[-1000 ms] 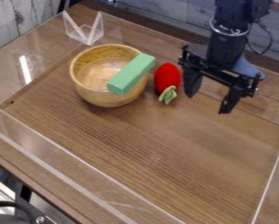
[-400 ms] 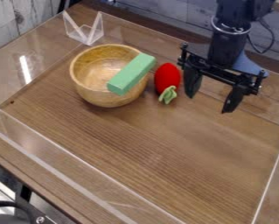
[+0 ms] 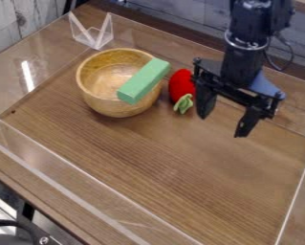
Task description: Put the green block in the brown bowl
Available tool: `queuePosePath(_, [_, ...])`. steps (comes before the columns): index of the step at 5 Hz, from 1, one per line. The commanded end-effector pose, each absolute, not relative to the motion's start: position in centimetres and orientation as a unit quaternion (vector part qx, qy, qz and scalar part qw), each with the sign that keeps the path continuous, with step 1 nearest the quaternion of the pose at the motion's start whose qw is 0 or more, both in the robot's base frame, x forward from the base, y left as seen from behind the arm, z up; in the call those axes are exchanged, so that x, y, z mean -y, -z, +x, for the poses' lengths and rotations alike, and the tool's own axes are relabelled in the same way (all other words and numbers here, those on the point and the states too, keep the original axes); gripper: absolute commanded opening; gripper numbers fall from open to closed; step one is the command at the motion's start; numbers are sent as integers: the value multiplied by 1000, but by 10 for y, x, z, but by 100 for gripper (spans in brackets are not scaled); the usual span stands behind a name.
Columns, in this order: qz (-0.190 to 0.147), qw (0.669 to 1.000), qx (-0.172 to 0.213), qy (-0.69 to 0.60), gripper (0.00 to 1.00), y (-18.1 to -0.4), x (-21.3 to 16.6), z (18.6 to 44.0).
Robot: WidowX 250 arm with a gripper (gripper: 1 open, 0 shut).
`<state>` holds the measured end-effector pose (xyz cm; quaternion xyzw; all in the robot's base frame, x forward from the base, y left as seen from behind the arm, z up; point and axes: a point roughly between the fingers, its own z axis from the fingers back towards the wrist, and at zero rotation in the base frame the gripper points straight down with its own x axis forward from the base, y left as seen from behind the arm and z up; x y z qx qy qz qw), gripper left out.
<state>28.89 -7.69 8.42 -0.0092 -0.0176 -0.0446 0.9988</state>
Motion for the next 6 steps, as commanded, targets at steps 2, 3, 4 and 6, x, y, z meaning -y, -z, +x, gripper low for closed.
queuePosePath(2, [-18,998,31,53,100,-87,74,288])
queuePosePath(3, [-17,999,18,44,100,-73,75,288])
queuePosePath(4, [-14,999,25,34,100,-66,47,294])
queuePosePath(6, [-11,999,37,15,100,-67,24,315])
